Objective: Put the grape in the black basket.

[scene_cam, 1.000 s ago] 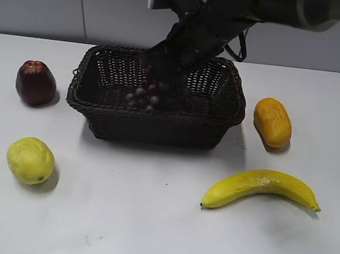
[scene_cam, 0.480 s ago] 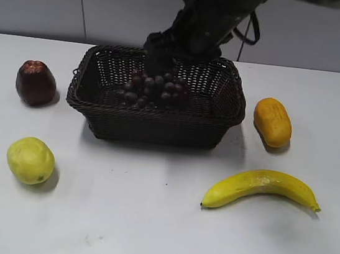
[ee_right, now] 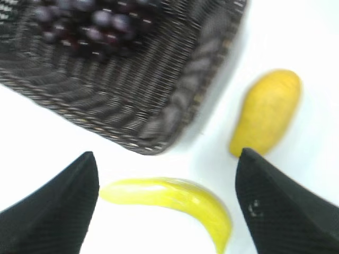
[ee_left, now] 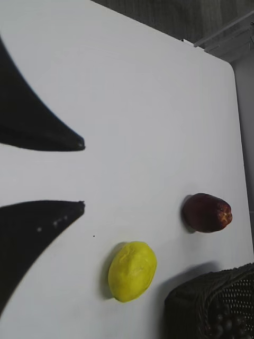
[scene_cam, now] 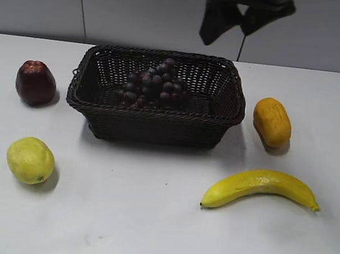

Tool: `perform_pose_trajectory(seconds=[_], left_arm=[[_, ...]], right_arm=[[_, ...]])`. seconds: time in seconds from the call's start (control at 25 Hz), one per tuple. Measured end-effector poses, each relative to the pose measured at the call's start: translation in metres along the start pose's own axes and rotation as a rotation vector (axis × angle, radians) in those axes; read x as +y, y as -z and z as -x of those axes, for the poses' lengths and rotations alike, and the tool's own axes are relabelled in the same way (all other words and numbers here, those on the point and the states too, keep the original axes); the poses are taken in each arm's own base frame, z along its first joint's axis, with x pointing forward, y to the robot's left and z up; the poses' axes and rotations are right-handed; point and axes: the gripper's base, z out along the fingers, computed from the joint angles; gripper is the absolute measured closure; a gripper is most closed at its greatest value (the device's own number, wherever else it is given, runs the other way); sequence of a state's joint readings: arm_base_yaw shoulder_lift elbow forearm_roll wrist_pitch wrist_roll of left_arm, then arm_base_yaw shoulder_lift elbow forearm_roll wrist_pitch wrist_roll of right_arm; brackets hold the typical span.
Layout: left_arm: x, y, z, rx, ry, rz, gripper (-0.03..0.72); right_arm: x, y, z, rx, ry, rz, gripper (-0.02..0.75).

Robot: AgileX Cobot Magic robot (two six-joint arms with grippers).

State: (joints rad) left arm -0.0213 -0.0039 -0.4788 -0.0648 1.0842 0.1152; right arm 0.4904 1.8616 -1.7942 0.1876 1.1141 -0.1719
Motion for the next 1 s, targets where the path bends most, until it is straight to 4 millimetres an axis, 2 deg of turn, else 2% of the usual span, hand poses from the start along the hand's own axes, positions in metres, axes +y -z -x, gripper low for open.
perform_pose_trajectory(seconds=[0.2,0.32,0.4,0.6,0.8,1.0], left_arm=[[0.000,0.000,0.000,0.000,0.000,0.000,0.452],[0.000,0.000,0.000,0.000,0.000,0.000,0.452],[0.000,0.000,0.000,0.000,0.000,0.000,0.452],[0.000,0.000,0.000,0.000,0.000,0.000,0.452],[0.000,0.000,0.000,0.000,0.000,0.000,0.452],[0.000,0.000,0.000,0.000,0.000,0.000,0.452]], right_arm=[[-0.051,0.018,-0.014,0.059,-0.146,-0.076,0.135],[-0.073,0.033,-0.021,0.044,-0.233,-0.135,0.144],[-0.079,0.041,-0.030,0.045,-0.265,-0.160,0.146],[-0.066,0.066,-0.065,0.065,-0.280,-0.174,0.146],[-0.039,0.096,-0.122,0.060,-0.302,-0.164,0.146],[-0.010,0.134,-0.180,-0.066,-0.290,-0.172,0.146]])
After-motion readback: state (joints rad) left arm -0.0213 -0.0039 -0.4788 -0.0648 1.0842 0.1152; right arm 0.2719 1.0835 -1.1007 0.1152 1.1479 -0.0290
